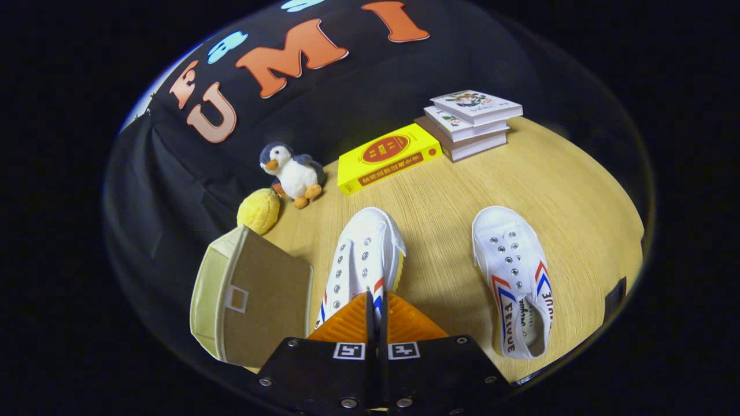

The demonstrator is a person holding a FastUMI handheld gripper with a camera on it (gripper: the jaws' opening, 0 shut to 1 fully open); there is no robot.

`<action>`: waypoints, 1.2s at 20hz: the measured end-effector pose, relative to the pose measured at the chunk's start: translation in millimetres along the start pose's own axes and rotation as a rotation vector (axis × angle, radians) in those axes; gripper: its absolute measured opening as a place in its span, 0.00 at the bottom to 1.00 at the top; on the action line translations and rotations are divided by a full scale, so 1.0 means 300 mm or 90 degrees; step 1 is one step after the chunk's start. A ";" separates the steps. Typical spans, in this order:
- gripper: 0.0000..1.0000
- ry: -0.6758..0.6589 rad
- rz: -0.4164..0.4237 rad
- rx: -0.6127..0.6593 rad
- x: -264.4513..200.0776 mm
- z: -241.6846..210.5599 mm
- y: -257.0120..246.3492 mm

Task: Open the storage box then place both shoes into the box .Put the left shoe in first, then the right shoe, with the right side of both shoes facing outward in a uniform manner.

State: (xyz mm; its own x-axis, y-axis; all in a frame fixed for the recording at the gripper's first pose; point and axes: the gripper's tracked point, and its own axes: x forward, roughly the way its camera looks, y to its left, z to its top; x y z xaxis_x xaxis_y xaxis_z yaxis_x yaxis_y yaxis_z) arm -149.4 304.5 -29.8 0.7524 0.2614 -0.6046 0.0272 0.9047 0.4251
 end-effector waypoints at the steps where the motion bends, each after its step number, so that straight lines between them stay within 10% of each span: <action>1: 0.00 -0.019 0.000 0.002 -0.034 0.031 0.034; 9: 0.00 -0.133 0.065 0.038 -0.210 0.198 0.443; 24: 0.00 0.003 0.102 0.011 0.081 -0.232 0.932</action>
State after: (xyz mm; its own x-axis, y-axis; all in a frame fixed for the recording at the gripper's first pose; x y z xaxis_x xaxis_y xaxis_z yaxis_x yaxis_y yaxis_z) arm -169.5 587.3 27.6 0.7449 0.4030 -0.5317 -0.0810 0.8457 0.5275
